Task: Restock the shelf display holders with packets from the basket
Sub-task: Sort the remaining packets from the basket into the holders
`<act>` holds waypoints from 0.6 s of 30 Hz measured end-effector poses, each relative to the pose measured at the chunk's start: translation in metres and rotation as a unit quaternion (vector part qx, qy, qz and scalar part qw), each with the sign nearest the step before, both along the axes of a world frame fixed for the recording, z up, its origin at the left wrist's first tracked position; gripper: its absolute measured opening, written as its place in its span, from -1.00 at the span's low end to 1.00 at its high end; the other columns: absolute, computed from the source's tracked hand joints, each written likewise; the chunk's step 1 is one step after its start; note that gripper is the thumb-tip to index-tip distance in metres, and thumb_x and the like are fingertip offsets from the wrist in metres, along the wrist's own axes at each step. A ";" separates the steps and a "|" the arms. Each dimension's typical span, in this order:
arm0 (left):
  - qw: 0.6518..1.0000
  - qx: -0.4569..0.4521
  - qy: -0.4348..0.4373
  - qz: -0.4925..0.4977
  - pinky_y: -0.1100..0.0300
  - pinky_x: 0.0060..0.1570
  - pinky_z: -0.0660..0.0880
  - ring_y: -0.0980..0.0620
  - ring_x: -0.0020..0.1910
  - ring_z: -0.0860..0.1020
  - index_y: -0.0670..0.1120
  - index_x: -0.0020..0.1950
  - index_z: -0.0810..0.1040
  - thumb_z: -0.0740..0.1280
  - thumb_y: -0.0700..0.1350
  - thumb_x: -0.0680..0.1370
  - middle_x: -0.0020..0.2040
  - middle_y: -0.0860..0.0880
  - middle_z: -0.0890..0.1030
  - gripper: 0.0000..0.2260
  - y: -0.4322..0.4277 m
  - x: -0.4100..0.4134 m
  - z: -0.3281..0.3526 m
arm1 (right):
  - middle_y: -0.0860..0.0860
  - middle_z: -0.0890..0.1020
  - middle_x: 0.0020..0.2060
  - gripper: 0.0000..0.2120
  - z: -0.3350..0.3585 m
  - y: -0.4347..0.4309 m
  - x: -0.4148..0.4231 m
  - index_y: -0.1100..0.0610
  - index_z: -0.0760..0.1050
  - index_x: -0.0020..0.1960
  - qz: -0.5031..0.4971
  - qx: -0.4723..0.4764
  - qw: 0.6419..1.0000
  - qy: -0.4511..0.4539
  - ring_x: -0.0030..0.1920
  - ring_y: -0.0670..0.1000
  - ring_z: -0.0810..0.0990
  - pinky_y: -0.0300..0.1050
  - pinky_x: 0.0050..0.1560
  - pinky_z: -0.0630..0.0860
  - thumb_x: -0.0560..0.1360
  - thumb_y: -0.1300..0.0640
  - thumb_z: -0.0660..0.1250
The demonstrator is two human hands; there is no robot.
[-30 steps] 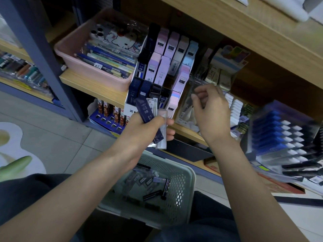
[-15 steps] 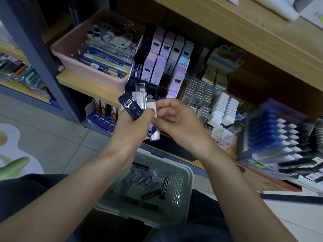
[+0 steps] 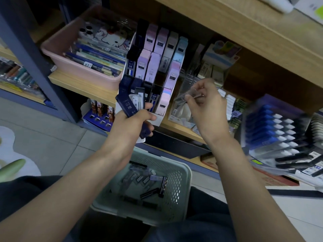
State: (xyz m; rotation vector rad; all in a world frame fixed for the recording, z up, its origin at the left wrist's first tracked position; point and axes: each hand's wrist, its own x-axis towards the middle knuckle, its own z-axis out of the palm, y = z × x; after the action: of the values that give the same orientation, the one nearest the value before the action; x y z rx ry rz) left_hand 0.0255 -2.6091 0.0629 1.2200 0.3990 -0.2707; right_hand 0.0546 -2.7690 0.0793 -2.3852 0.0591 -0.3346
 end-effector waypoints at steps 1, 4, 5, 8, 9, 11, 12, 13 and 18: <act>1.000 -0.001 0.002 -0.005 0.28 -0.47 0.42 0.14 -0.51 0.45 -0.08 -0.05 0.56 0.27 -0.31 0.51 -0.41 0.00 0.54 -0.84 -0.001 0.000 0.000 | -0.06 0.58 -0.18 -0.85 0.000 0.000 0.001 0.07 0.38 -0.02 0.004 -0.007 1.000 0.002 -0.17 -0.04 0.60 0.06 -0.07 0.56 0.52 0.25 0.31; 1.000 -0.006 0.002 -0.024 0.25 -0.42 0.42 0.12 -0.49 0.46 -0.05 -0.07 0.54 0.28 -0.30 0.50 -0.29 -0.06 0.57 -0.84 -0.003 -0.001 0.002 | -0.05 0.61 -0.18 -0.89 0.003 -0.002 0.001 0.05 0.42 0.01 0.006 -0.062 0.998 0.000 -0.18 0.02 0.61 0.11 -0.10 0.56 0.53 0.21 0.29; 1.000 -0.005 0.002 -0.029 0.23 -0.39 0.42 0.10 -0.48 0.45 -0.05 -0.09 0.54 0.29 -0.29 0.50 -0.28 -0.07 0.59 -0.85 -0.003 -0.002 0.002 | -0.04 0.61 -0.16 -0.89 0.004 -0.002 0.000 0.05 0.44 0.05 0.008 -0.087 0.996 0.003 -0.16 0.05 0.61 0.10 -0.11 0.55 0.55 0.21 0.27; 0.999 0.022 0.000 -0.044 0.23 -0.36 0.42 0.10 -0.50 0.45 -0.13 -0.20 0.59 0.28 -0.26 0.52 -0.41 -0.06 0.56 -0.86 -0.004 -0.003 0.001 | 0.06 0.64 -0.08 -0.81 -0.001 -0.002 -0.001 0.10 0.47 0.18 0.018 -0.135 0.990 0.024 -0.07 0.11 0.60 0.06 -0.08 0.56 0.59 0.19 0.20; 0.998 0.028 -0.003 -0.049 0.29 -0.41 0.43 0.13 -0.53 0.45 -0.18 -0.19 0.60 0.26 -0.26 0.53 -0.48 -0.01 0.54 -0.85 -0.004 -0.003 0.000 | 0.08 0.65 -0.08 -0.79 -0.003 -0.001 0.000 0.10 0.47 0.20 0.018 -0.136 0.990 0.026 -0.08 0.10 0.60 0.04 -0.08 0.56 0.59 0.19 0.20; 0.998 0.030 -0.007 -0.054 0.37 -0.49 0.41 0.18 -0.55 0.45 -0.24 -0.13 0.58 0.23 -0.27 0.55 -0.53 0.06 0.53 -0.85 -0.004 -0.003 -0.002 | 0.06 0.64 -0.08 -0.80 -0.005 -0.002 0.003 0.12 0.49 0.19 0.012 -0.118 0.993 0.018 -0.11 0.02 0.59 -0.04 -0.05 0.54 0.58 0.18 0.23; 0.998 0.029 -0.008 -0.058 0.37 -0.49 0.42 0.18 -0.54 0.45 -0.27 -0.10 0.58 0.22 -0.28 0.55 -0.52 0.07 0.54 -0.85 -0.004 -0.003 -0.003 | 0.04 0.63 -0.08 -0.81 -0.005 -0.002 0.005 0.13 0.49 0.17 0.008 -0.107 0.994 0.012 -0.12 -0.02 0.58 -0.10 -0.04 0.53 0.58 0.18 0.24; 0.998 0.027 -0.008 -0.061 0.36 -0.48 0.43 0.18 -0.53 0.46 -0.28 -0.07 0.58 0.22 -0.28 0.56 -0.51 0.08 0.56 -0.85 -0.005 -0.003 -0.004 | 0.02 0.62 -0.09 -0.83 -0.005 -0.003 0.006 0.13 0.50 0.15 0.006 -0.102 0.995 0.007 -0.12 -0.04 0.57 -0.13 -0.04 0.53 0.57 0.18 0.25; 0.998 0.014 -0.001 -0.058 0.28 -0.45 0.47 0.13 -0.46 0.50 -0.22 -0.12 0.54 0.23 -0.31 0.54 -0.32 0.03 0.66 -0.89 -0.005 -0.002 -0.004 | -0.01 0.64 -0.07 -0.83 -0.014 -0.004 0.006 0.06 0.48 0.13 0.031 -0.189 0.980 0.053 -0.04 0.02 0.57 -0.10 -0.10 0.50 0.54 0.13 0.30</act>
State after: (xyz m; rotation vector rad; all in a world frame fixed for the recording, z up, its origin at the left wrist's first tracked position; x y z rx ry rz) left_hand 0.0235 -2.6144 0.0590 1.2739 0.3311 -0.3650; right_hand 0.0607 -2.7726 0.0654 -2.7736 -0.0331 -0.2009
